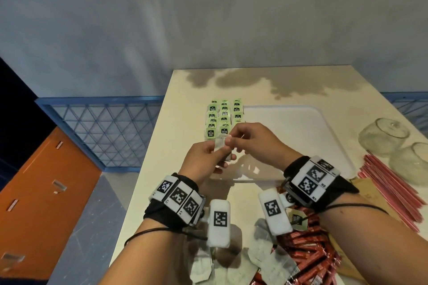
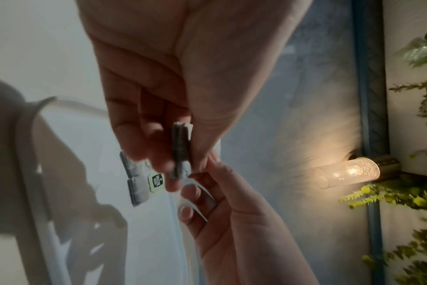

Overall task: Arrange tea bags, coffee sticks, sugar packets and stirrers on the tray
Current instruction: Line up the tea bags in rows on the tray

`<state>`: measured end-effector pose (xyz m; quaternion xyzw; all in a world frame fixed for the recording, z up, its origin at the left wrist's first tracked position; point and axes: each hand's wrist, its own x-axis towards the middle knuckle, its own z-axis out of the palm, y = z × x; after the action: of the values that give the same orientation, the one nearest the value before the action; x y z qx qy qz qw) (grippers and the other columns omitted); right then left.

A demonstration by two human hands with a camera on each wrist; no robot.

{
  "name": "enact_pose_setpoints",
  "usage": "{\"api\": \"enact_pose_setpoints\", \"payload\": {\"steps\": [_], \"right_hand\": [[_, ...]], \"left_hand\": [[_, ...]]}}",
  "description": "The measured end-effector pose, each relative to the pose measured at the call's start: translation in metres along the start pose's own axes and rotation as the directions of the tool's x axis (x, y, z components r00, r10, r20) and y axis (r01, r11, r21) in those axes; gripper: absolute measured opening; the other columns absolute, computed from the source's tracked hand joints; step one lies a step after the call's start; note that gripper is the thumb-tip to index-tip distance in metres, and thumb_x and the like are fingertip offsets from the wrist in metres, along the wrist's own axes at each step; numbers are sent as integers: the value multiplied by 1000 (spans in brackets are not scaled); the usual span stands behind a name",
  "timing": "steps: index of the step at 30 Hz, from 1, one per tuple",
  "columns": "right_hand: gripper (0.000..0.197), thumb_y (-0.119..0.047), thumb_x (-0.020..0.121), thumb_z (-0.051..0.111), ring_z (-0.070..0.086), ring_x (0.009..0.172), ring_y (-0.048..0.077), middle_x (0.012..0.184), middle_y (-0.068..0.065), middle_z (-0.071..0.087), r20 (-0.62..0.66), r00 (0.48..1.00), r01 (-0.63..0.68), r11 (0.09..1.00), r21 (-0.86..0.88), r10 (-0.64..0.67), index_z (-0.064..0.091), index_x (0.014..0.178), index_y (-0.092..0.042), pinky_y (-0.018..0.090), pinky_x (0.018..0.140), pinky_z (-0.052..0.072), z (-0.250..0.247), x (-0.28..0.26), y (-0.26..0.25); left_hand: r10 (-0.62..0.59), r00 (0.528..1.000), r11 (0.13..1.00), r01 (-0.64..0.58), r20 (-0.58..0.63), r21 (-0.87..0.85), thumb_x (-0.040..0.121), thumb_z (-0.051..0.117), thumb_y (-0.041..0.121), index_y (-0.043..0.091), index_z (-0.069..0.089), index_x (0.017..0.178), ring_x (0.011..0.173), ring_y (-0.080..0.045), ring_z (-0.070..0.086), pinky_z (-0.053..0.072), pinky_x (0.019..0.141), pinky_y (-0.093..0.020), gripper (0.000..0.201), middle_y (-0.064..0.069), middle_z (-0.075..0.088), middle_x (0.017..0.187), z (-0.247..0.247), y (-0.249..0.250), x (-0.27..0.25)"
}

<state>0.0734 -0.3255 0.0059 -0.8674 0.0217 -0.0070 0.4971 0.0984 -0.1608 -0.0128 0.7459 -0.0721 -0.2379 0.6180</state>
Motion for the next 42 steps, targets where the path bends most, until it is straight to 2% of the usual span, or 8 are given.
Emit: {"api": "enact_pose_setpoints", "payload": {"steps": [5, 8, 11, 14, 17, 21, 27, 42], "right_hand": [[13, -16, 91, 61, 67, 71, 18, 79, 8, 70, -137, 988, -74, 996, -49, 67, 57, 82, -6, 39, 72, 54, 5, -2, 0], [12, -15, 89, 60, 69, 74, 24, 77, 10, 70, -156, 985, -75, 996, -41, 68, 56, 82, -6, 44, 75, 57, 11, -3, -5], [13, -17, 89, 63, 68, 75, 26, 80, 12, 69, -146, 988, -66, 996, -52, 58, 58, 85, -5, 38, 70, 55, 18, -4, -11], [15, -21, 94, 62, 68, 77, 20, 85, 6, 71, -80, 996, -40, 999, -23, 38, 62, 89, -7, 33, 71, 55, 19, -4, -13], [8, -19, 93, 65, 64, 75, 12, 91, 1, 69, -107, 994, -10, 998, -60, 3, 65, 96, -12, 26, 70, 50, 12, 3, -9], [4, -19, 90, 69, 59, 75, 6, 90, -3, 68, -39, 999, 11, 989, -148, -17, 70, 92, -15, 25, 73, 49, 10, 16, 0], [8, -19, 89, 70, 63, 77, 16, 79, -3, 67, 59, 996, -53, 955, -291, 73, 70, 85, -13, 31, 73, 50, 27, 41, 18], [8, -23, 92, 63, 62, 92, 19, 85, -7, 63, -104, 993, -91, 904, -419, 52, 70, 90, -18, 31, 77, 48, 44, 83, 24]], "left_hand": [[244, 911, 908, -95, -332, 407, 78, 77, 38, 27, 73, 88, 86, -8, 65, 52, 78, -30, 16, 12, 72, 93, -3, -2, 0], [274, 928, 891, -146, -253, 430, 75, 78, 41, 28, 72, 91, 86, -5, 67, 54, 80, -30, 22, 15, 72, 89, 3, 1, -3], [281, 931, 887, -159, -233, 434, 73, 80, 38, 22, 71, 96, 82, -5, 67, 53, 76, -27, 30, 12, 71, 88, 7, 3, -4], [275, 919, 927, -176, -282, 331, 82, 75, 27, 15, 73, 88, 76, -9, 71, 57, 76, -29, 14, 5, 74, 78, 3, -1, 1], [146, 952, 985, -114, -269, 131, 88, 70, 21, 12, 73, 74, 67, -11, 72, 59, 72, -33, 18, 0, 73, 66, -4, -5, 6], [18, 980, 1000, -15, -196, 20, 86, 72, 15, 4, 74, 78, 63, -14, 65, 56, 63, -27, 14, -4, 70, 67, -11, -11, 8], [-41, 971, 994, 64, -236, 92, 84, 70, 8, 8, 76, 79, 63, -21, 64, 60, 72, -38, 8, -15, 73, 74, -33, -26, 17], [18, 952, 983, 39, -306, 180, 82, 74, 9, 11, 74, 85, 66, -19, 64, 58, 68, -32, 4, -8, 73, 78, -62, -24, 44]]}}
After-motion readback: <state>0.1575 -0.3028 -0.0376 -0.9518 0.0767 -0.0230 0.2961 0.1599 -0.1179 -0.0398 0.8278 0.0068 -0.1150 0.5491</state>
